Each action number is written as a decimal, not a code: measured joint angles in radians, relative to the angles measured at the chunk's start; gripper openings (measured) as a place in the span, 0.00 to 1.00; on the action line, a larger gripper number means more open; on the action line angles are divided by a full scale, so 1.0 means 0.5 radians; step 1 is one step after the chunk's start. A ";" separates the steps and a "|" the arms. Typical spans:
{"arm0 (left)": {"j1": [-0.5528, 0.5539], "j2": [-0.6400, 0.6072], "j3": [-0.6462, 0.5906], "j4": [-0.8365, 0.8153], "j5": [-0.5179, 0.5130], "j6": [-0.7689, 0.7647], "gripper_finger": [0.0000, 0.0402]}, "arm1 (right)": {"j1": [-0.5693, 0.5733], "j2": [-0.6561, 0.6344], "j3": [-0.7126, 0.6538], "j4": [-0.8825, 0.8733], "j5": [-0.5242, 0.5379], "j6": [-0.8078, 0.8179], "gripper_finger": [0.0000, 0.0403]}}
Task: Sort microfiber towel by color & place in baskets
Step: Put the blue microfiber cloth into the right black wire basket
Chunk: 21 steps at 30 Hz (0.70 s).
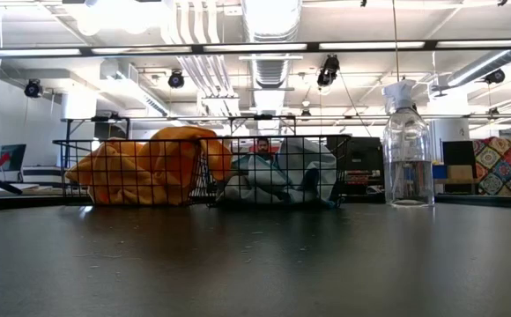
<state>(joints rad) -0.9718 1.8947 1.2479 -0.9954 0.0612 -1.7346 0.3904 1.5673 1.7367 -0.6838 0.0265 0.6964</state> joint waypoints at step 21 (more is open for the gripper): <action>-0.001 -0.007 -0.097 0.181 -0.054 -0.133 0.26 | 0.000 0.000 -0.004 0.000 0.002 -0.001 0.31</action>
<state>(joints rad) -0.9725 1.8912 1.1995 -0.9047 0.0345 -1.8014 0.3904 1.5673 1.7348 -0.6838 0.0273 0.6960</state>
